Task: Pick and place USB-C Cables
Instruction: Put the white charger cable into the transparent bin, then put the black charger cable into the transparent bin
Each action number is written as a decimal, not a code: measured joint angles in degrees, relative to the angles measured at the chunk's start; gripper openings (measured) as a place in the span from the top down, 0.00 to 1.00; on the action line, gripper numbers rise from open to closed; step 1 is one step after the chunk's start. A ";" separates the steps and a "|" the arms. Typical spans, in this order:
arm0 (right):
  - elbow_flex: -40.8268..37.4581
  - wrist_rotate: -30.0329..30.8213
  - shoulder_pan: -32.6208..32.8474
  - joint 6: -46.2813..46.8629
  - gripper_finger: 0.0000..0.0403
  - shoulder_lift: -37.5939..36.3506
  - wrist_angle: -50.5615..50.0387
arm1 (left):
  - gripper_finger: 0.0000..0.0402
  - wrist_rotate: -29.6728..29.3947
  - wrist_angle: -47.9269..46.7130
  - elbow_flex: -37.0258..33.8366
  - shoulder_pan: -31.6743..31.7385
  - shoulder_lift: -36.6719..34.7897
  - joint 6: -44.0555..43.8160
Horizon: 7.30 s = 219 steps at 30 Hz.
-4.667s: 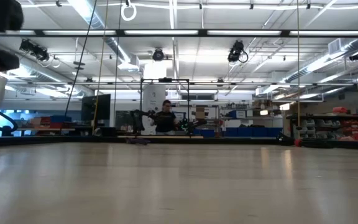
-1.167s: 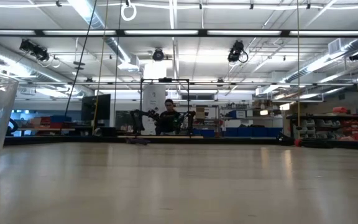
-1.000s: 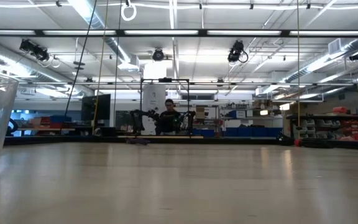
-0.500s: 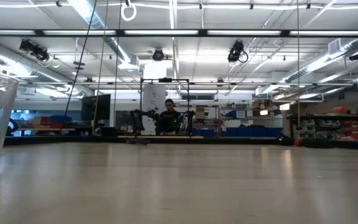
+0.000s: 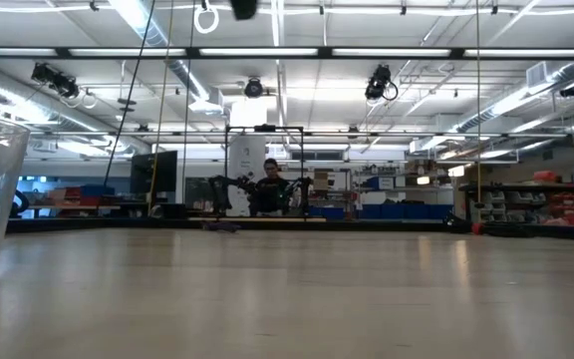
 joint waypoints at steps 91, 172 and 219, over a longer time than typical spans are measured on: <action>0.13 22.84 -10.68 20.61 0.67 -21.70 -87.42 | 0.77 43.65 -0.65 -0.02 4.10 0.07 6.96; -36.88 7.36 -74.12 10.42 0.67 -29.56 -68.25 | 0.60 30.04 16.21 -0.02 14.63 0.15 29.56; -36.53 3.93 -67.49 4.17 0.99 -29.56 -70.35 | 0.60 30.24 15.93 -0.02 14.46 0.15 26.50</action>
